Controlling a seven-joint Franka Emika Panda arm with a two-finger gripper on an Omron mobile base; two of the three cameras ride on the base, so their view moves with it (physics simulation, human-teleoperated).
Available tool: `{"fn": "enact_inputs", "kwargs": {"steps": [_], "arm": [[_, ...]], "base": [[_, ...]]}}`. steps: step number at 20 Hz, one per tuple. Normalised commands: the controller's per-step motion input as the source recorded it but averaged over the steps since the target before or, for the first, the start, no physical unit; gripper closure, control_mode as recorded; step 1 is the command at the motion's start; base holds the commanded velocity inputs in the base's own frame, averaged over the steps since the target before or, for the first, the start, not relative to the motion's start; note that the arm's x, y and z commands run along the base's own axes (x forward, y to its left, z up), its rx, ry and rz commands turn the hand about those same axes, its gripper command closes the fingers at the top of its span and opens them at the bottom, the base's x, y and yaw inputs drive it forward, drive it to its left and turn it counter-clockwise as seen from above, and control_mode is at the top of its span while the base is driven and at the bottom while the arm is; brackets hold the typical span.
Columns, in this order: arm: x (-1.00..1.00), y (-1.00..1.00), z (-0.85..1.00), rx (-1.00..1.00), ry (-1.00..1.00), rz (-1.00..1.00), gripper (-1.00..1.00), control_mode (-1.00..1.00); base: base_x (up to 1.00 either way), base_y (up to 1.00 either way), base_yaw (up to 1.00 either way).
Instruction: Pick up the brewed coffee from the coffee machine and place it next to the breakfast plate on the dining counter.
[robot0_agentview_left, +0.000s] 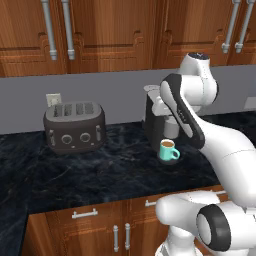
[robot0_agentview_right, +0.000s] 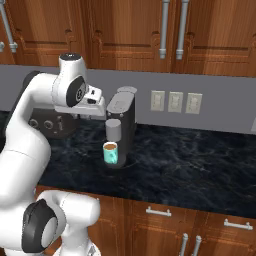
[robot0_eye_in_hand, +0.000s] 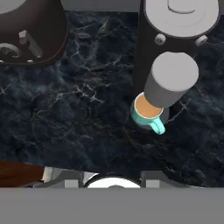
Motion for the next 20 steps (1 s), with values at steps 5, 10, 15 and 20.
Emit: {"fn": "enact_inputs", "kwargs": {"steps": [5, 10, 15, 20], "arm": [[-0.46, -0.35, -0.23, 0.0, -0.21, 0.01, -1.0, -1.0], [-0.95, -0.98, -0.55, 0.0, -0.67, 0.16, -1.0, -1.0], [-0.31, -1.0, -0.93, 0.01, -0.45, 0.32, -1.0, -1.0], [0.28, -0.54, -1.0, 0.0, -0.16, 0.4, -1.0, -1.0]], "base": [[0.0, 0.0, 0.0], [0.0, 0.0, 0.0], [0.0, 0.0, 0.0], [0.0, 0.0, 0.0]]}}
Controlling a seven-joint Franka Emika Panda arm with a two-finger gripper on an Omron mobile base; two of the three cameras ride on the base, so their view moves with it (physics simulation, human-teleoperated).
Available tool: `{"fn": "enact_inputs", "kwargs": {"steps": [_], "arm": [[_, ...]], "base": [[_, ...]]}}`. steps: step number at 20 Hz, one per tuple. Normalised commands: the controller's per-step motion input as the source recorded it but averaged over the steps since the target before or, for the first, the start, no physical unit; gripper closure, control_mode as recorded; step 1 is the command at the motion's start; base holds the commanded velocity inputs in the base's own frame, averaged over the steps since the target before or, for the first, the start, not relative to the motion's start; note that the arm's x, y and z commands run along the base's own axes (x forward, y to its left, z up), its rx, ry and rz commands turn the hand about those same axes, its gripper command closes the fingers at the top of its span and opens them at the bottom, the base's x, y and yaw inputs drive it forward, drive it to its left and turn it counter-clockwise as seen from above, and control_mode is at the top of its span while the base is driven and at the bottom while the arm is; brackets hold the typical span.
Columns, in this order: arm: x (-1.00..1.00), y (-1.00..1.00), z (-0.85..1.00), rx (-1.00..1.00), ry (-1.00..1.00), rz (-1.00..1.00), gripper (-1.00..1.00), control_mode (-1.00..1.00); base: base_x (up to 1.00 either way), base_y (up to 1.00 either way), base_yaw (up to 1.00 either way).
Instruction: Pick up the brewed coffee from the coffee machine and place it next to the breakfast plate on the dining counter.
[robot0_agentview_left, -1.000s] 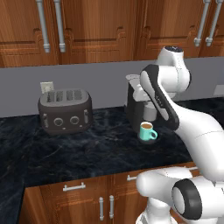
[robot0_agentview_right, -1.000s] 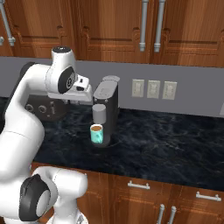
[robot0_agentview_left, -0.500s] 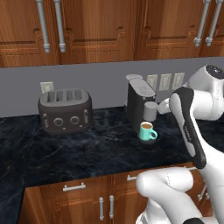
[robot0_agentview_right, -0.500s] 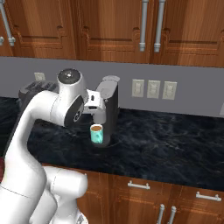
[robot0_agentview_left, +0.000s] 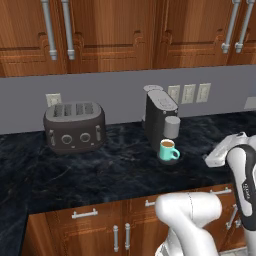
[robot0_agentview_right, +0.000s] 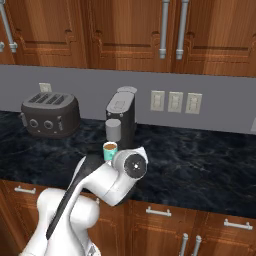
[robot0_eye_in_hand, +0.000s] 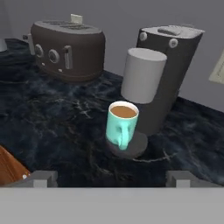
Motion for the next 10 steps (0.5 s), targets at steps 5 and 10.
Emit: {"fn": "enact_inputs", "kwargs": {"steps": [5, 10], "arm": [[0.34, 0.04, -0.48, 0.0, -0.06, 0.3, -1.0, -1.0], [0.15, 0.16, -0.03, 0.0, -0.13, 0.09, -1.0, -1.0]], "base": [[0.0, 0.0, 0.0], [0.0, 0.0, 0.0]]}}
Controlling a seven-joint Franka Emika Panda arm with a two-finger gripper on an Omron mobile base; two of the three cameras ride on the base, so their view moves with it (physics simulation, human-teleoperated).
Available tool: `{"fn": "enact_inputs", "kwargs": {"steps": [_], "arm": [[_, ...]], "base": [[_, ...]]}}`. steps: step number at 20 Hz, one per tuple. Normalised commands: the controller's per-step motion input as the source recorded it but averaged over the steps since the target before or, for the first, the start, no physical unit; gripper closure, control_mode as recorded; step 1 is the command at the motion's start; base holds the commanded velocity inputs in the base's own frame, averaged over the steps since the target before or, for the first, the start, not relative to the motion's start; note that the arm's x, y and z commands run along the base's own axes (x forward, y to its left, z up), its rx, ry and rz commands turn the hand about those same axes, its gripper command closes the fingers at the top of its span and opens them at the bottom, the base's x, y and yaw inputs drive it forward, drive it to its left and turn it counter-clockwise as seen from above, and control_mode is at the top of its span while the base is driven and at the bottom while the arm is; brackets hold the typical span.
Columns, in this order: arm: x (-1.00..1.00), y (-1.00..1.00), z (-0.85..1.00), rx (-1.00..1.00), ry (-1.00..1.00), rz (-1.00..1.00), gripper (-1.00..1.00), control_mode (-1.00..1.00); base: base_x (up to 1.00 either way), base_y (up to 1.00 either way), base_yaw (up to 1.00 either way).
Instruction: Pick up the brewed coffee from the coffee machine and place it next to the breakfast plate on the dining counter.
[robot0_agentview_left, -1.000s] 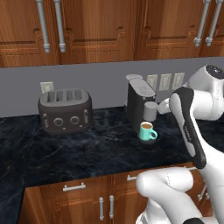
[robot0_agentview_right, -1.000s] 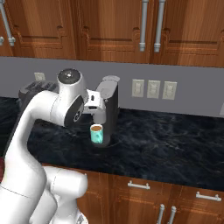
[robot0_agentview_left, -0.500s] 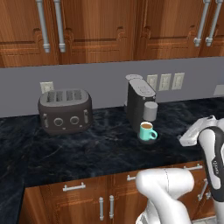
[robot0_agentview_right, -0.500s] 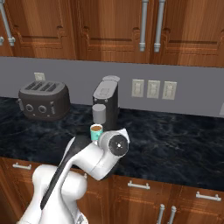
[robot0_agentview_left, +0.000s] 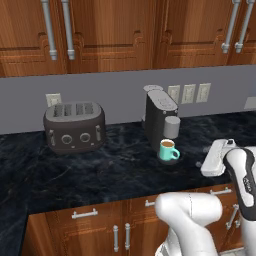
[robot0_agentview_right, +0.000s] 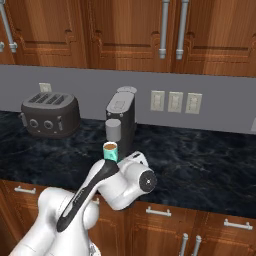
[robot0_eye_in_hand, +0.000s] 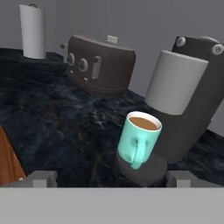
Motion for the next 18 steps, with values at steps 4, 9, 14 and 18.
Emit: {"fn": "enact_inputs", "kwargs": {"steps": [4, 9, 14, 18], "arm": [[0.5, 0.2, -0.11, 0.0, 0.01, 0.0, -1.0, -1.0], [0.56, 0.25, -0.35, 0.0, 0.04, 0.0, -1.0, -1.0], [0.47, 0.09, -0.26, 0.01, 0.01, 0.0, -1.0, -1.0], [0.33, 0.0, -0.29, 0.01, 0.0, 0.01, -1.0, -1.0]], "base": [[0.0, 0.0, 0.0], [0.0, 0.0, 0.0], [0.0, 0.0, 0.0], [0.0, 0.0, 0.0]]}}
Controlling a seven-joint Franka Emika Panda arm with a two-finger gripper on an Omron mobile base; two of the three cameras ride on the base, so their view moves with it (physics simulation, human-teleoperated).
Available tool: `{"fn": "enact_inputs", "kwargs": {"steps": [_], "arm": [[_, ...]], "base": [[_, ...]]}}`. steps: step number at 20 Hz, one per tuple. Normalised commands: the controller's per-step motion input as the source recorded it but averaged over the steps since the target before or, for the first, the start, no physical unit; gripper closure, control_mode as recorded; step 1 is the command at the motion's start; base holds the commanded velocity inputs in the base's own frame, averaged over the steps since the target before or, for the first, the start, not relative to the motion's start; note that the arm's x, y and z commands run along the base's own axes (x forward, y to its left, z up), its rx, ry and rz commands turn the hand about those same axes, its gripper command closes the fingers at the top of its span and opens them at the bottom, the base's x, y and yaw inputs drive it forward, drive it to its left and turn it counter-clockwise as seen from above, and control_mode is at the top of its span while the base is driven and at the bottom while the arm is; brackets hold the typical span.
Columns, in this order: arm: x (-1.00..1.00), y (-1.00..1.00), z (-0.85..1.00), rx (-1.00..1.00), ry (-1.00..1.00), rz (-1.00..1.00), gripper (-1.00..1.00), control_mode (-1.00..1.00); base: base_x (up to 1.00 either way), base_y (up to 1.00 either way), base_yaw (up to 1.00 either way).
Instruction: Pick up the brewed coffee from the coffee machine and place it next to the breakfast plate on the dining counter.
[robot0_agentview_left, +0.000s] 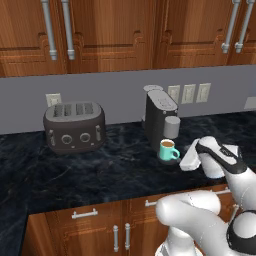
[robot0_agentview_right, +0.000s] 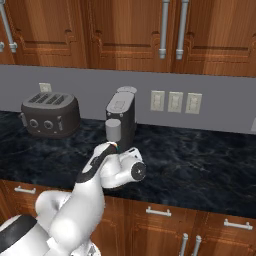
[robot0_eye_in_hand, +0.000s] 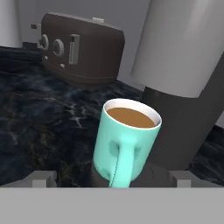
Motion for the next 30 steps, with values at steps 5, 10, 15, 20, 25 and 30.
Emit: {"fn": "enact_inputs", "kwargs": {"steps": [5, 10, 15, 20, 25, 30], "arm": [[0.26, 0.0, -0.33, 0.0, 0.0, 0.04, -1.0, -1.0], [0.3, 0.01, -0.17, 0.0, 0.0, 0.01, -1.0, -1.0], [0.22, 0.01, -0.02, 0.02, 0.0, 0.0, -1.0, -1.0], [0.01, 0.24, -0.01, 0.0, 0.0, 0.0, 1.0, -1.0], [0.0, 0.22, -0.02, -0.01, 0.03, 0.0, 1.0, -1.0], [-0.28, 0.05, -0.13, 0.0, 0.04, 0.04, 1.0, -1.0]], "base": [[0.0, 0.0, 0.0], [0.0, 0.0, 0.0], [0.0, 0.0, 0.0], [0.0, 0.0, 0.0], [0.0, 0.0, 0.0], [0.0, 0.0, 0.0]]}}
